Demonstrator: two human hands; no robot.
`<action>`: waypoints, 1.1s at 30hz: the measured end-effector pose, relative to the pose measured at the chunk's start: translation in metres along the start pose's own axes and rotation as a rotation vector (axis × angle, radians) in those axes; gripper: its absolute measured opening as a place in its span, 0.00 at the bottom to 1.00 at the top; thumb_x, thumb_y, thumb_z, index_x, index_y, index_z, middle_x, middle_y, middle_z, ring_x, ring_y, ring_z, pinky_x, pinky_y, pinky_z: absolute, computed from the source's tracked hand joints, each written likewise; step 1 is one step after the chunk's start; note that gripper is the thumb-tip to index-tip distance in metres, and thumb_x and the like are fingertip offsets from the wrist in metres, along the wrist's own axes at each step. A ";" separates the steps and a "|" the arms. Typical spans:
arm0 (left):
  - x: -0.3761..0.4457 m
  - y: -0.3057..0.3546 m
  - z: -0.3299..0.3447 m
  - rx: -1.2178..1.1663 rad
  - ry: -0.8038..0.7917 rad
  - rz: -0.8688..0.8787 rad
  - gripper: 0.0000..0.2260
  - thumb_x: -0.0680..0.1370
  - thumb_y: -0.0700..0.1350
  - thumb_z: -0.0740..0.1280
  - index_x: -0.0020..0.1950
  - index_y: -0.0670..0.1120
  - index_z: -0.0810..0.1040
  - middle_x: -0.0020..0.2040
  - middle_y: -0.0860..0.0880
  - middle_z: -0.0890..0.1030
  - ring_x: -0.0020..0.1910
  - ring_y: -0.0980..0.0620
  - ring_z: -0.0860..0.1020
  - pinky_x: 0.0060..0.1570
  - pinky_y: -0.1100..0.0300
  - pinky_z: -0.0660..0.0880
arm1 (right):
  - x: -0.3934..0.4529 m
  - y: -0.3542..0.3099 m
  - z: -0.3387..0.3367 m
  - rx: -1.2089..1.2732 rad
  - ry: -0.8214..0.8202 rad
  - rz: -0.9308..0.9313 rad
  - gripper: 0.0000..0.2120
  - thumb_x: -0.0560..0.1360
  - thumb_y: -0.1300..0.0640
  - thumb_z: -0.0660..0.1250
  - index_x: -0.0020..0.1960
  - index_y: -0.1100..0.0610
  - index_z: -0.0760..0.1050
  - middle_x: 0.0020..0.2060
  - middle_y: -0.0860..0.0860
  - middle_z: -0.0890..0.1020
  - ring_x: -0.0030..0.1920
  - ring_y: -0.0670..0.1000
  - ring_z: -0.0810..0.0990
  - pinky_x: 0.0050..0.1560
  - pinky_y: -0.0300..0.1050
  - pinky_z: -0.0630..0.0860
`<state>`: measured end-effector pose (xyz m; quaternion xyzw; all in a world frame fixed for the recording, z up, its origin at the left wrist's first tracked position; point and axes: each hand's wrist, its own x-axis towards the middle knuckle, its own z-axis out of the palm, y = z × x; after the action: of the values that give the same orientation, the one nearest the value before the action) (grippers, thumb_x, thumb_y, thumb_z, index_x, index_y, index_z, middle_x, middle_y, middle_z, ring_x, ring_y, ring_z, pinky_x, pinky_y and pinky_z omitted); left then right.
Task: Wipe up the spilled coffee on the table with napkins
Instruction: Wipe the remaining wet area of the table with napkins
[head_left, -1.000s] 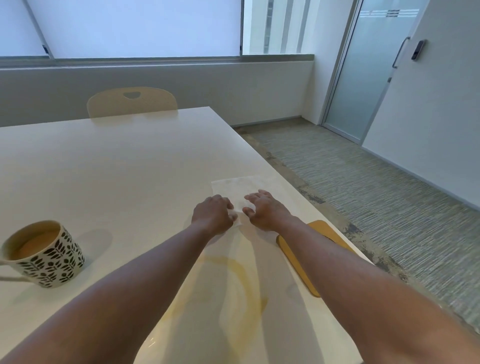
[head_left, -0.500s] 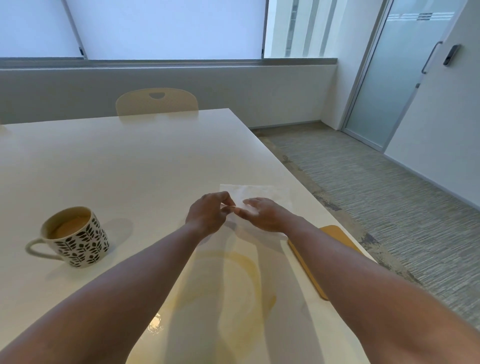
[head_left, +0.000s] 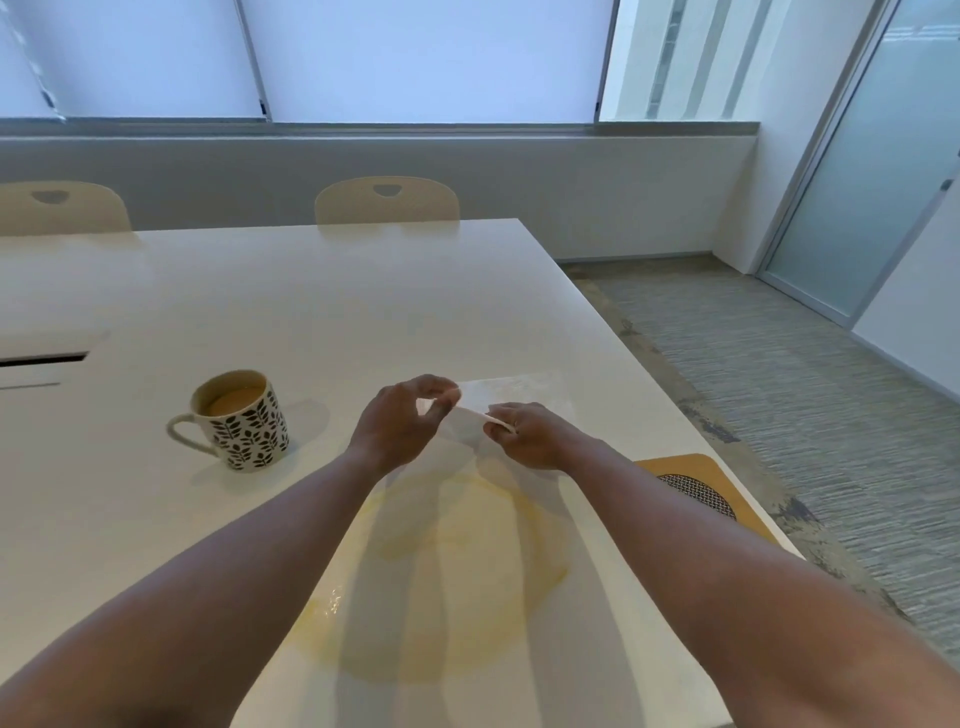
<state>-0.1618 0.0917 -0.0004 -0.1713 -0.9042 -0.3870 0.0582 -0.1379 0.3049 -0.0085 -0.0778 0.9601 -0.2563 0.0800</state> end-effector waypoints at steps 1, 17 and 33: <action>-0.006 -0.003 -0.004 0.005 0.023 -0.024 0.16 0.80 0.61 0.63 0.60 0.56 0.82 0.55 0.59 0.84 0.57 0.58 0.80 0.61 0.51 0.76 | -0.001 -0.002 0.003 0.000 -0.014 -0.007 0.20 0.81 0.47 0.55 0.67 0.55 0.73 0.69 0.50 0.73 0.70 0.53 0.67 0.70 0.50 0.63; -0.111 -0.054 -0.059 0.184 0.341 -0.330 0.19 0.84 0.57 0.55 0.65 0.52 0.80 0.63 0.47 0.82 0.61 0.43 0.78 0.53 0.51 0.73 | -0.031 -0.051 0.030 -0.169 -0.115 -0.134 0.36 0.66 0.21 0.52 0.65 0.39 0.74 0.70 0.45 0.70 0.71 0.48 0.59 0.72 0.53 0.59; -0.168 -0.092 -0.076 0.249 0.323 -0.464 0.19 0.85 0.52 0.54 0.70 0.49 0.76 0.70 0.48 0.77 0.68 0.45 0.73 0.67 0.50 0.67 | -0.024 -0.065 0.076 -0.355 -0.031 -0.034 0.42 0.71 0.25 0.44 0.78 0.48 0.51 0.79 0.55 0.42 0.78 0.58 0.38 0.74 0.66 0.40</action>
<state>-0.0393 -0.0669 -0.0502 0.1121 -0.9387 -0.2983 0.1317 -0.0927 0.2171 -0.0382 -0.1110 0.9875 -0.0828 0.0754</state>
